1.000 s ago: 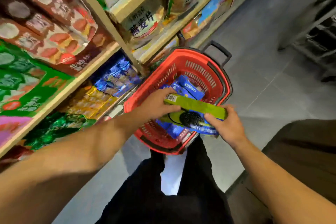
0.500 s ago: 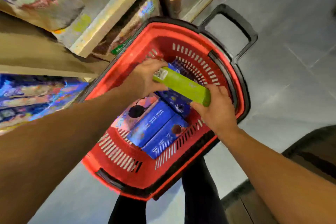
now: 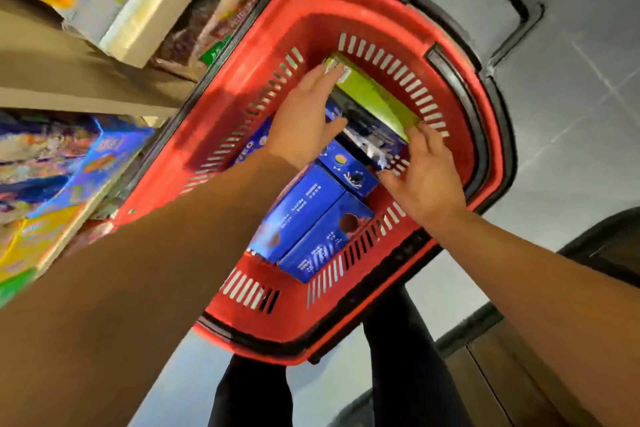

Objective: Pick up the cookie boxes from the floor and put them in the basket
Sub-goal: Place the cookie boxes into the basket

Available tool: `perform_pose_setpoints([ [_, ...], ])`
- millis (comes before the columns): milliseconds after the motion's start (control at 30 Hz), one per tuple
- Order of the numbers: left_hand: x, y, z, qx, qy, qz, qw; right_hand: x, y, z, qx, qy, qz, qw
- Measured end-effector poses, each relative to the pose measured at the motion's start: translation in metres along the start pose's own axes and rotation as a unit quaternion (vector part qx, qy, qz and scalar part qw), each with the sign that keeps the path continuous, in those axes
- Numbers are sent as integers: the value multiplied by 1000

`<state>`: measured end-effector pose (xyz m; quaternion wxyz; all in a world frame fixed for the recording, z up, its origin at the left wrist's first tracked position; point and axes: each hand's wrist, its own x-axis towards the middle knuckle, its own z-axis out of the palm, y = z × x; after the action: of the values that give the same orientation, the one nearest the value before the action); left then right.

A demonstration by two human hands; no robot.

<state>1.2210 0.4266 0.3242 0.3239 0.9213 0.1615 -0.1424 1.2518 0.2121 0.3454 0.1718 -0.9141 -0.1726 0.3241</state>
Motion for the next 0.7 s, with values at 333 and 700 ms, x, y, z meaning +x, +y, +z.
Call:
perform_pose_setpoints([
  [333,-189,39,-113,-57,29,-34,997,-131,-122,-61,-68,-13,-60,996],
  [700,-426,54,-222,-53,73,-92,992,-319,-256,-85,-203,-16,-230,952],
])
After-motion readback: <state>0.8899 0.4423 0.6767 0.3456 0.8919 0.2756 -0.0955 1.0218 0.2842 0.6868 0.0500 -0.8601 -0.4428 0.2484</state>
